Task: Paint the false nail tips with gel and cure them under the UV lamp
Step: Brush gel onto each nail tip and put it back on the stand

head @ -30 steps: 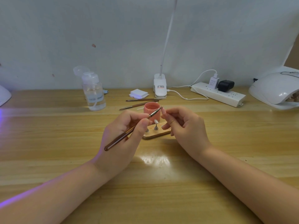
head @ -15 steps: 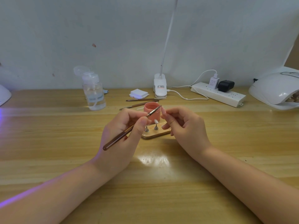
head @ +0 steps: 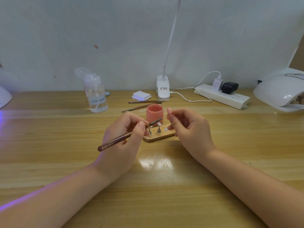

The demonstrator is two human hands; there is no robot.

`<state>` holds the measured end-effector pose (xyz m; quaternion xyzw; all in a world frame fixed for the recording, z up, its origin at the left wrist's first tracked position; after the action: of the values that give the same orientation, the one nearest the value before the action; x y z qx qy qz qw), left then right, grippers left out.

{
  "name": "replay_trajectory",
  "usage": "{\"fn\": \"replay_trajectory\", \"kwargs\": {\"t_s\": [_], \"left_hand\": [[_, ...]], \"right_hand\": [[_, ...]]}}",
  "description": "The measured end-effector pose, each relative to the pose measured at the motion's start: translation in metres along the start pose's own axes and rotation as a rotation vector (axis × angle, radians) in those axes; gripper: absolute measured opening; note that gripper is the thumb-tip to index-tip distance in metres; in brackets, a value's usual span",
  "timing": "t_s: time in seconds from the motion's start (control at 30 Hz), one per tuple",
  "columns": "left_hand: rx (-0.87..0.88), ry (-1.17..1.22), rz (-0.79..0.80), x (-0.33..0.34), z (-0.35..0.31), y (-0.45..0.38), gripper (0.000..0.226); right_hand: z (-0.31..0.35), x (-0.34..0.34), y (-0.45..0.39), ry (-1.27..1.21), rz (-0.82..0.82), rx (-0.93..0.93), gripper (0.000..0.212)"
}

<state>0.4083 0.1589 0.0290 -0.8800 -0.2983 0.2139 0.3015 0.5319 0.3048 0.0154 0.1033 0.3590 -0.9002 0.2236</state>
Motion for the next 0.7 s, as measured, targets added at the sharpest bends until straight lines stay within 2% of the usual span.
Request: {"fn": "replay_trajectory", "kwargs": {"t_s": [0.3,0.43,0.7], "left_hand": [[-0.065,0.022,-0.064,-0.003,0.006,-0.002,0.018],[-0.090,0.018,-0.079,-0.002,0.009,-0.002,0.011],[-0.253,0.210,-0.108,-0.004,0.011,-0.007,0.024]], "right_hand": [[0.004,-0.002,0.000,0.030,-0.063,-0.026,0.011],[0.008,-0.002,0.001,-0.014,-0.050,-0.010,0.011],[0.009,-0.002,0.002,0.049,-0.002,0.042,0.009]]}}
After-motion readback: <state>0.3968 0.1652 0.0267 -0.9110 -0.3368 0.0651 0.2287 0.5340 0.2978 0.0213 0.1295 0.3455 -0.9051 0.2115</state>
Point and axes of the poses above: each hand's wrist, its own y-axis away from the middle knuckle, its own x-axis out of the palm, z = x × y, the point moved 1 cm from there along -y, towards the middle knuckle, and after that the axes turned 5 degrees about y, right-handed, at the moved point
